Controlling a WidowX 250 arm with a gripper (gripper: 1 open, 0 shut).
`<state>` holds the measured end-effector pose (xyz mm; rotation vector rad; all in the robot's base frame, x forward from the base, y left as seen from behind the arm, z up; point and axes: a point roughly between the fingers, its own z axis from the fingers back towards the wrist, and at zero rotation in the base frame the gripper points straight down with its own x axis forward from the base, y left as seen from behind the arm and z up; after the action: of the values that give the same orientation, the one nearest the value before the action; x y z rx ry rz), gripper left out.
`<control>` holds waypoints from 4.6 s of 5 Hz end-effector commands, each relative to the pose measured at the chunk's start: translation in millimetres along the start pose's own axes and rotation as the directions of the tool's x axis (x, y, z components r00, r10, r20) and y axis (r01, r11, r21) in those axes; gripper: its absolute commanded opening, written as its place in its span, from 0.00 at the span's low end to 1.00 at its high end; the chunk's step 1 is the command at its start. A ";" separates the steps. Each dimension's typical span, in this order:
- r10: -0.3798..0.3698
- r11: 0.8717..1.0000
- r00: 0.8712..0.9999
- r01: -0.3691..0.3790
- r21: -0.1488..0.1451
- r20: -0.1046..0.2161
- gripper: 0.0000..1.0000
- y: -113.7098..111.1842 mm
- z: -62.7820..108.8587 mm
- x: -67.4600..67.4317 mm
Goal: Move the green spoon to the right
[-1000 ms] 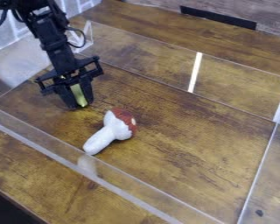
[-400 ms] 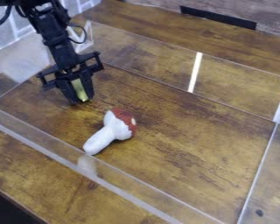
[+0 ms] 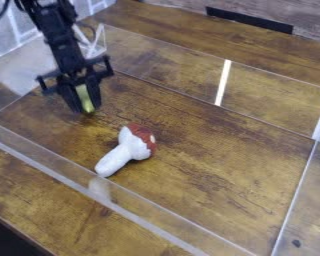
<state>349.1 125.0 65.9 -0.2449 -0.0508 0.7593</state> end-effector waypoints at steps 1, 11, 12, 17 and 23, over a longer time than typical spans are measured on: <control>-0.139 0.990 0.986 0.142 -0.025 0.094 0.00 -39.1 58.9 -14.0; -0.596 0.802 0.801 0.593 0.063 0.046 0.00 -167.4 -18.1 -160.0; -0.619 0.784 0.785 0.615 0.081 0.029 0.00 -161.8 -12.8 -152.9; -0.592 0.796 0.806 0.586 0.151 -0.009 0.00 -164.0 -10.9 -114.9; -0.776 0.620 0.622 0.783 0.050 -0.104 1.00 -149.1 -58.5 -109.2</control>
<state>377.9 -74.6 35.7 -0.1398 -0.0096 -0.1416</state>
